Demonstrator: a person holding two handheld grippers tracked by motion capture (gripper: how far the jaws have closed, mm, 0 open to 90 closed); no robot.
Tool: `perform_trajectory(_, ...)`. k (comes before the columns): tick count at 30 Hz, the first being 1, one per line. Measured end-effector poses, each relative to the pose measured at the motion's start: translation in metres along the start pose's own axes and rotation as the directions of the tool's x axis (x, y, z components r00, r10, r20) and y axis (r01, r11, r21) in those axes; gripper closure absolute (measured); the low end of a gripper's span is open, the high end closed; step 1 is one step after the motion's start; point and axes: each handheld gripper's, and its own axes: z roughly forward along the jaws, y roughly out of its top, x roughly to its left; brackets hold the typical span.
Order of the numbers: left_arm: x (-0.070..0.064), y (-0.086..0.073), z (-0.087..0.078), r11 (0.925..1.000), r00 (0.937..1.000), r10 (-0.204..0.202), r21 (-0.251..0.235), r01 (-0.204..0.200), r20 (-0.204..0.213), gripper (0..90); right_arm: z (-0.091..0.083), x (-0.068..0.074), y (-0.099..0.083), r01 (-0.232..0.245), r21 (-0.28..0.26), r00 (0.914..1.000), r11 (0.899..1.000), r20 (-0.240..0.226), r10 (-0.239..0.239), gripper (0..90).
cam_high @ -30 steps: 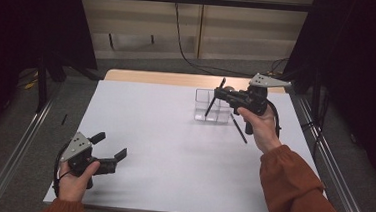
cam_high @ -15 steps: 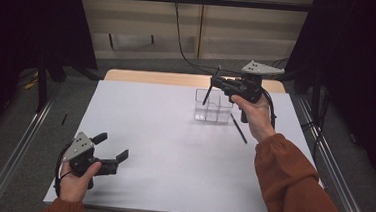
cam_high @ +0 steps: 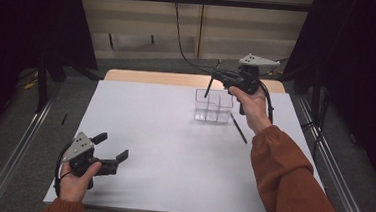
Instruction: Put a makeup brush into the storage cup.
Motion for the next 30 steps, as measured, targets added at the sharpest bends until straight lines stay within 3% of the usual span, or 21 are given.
perform_trajectory(6, 0.0, 0.0, 0.0, 1.0, 1.0, 0.004, -0.003, -0.004, 0.003, 2.8, 0.013, -0.002, 0.0, 0.016, 0.037, 0.9995, 0.999, 0.028, -0.017, 84.1)
perform_trajectory(30, 0.0, -0.001, -0.001, 1.0, 0.9999, 0.009, -0.001, -0.009, 0.005, 2.8, 0.029, -0.007, -0.028, -0.012, 0.105, 0.9998, 0.994, 0.018, 0.01, 84.0)
